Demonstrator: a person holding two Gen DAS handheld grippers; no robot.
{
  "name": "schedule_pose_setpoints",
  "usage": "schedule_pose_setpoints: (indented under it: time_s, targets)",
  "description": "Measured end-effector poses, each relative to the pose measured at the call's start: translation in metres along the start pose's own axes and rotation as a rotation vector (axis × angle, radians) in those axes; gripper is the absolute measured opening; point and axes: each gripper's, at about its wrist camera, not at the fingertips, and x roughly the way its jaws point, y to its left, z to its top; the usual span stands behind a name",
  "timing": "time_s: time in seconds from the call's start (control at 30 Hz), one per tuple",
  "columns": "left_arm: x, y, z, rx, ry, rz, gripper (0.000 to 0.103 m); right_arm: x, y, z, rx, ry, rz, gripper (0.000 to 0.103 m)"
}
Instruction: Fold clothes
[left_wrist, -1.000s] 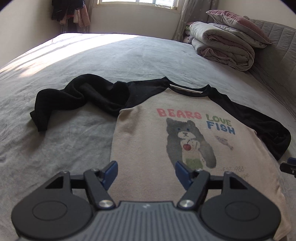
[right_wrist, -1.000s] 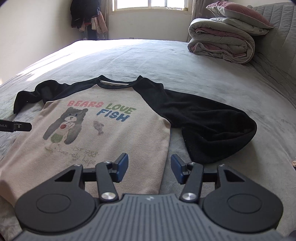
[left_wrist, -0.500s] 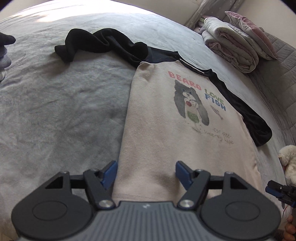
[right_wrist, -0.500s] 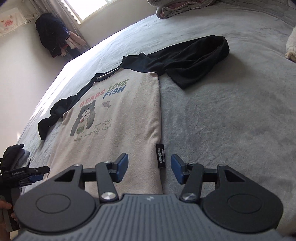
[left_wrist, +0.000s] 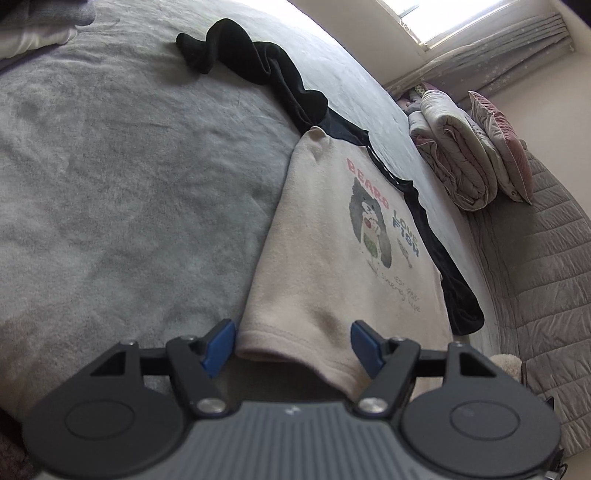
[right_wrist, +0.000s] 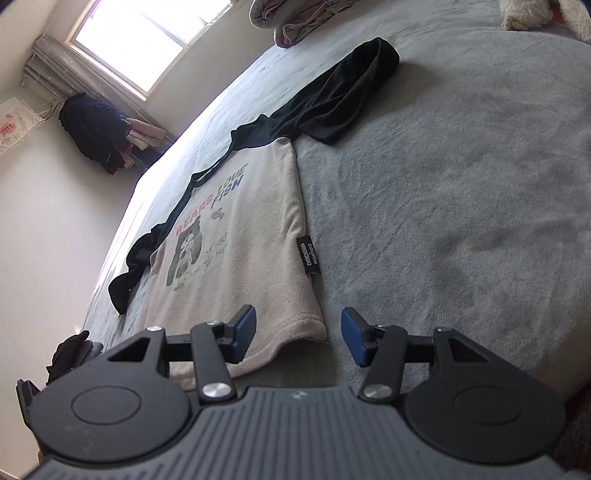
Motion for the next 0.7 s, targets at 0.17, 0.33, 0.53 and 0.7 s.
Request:
schedule_pose_setpoints:
  time_s: [0.17,0.33,0.53,0.7]
  targets:
    - [0.003,0.01,0.005,-0.055,0.01,-0.049,0.07,0.008,-0.004,-0.001,0.038,0.017,0.048,0.055]
    - [0.009,0.012,0.005,-0.052,0.006,-0.057,0.062,0.019,-0.007,-0.001,0.056,0.005,0.044,0.052]
    - [0.011,0.01,0.007,-0.04,0.028,-0.02,0.006,0.012,0.0,-0.001,0.021,-0.054,0.014,0.013]
    - [-0.022,-0.01,0.012,0.008,-0.065,-0.05,0.006,-0.01,0.015,0.008,-0.016,-0.128,0.006,0.011]
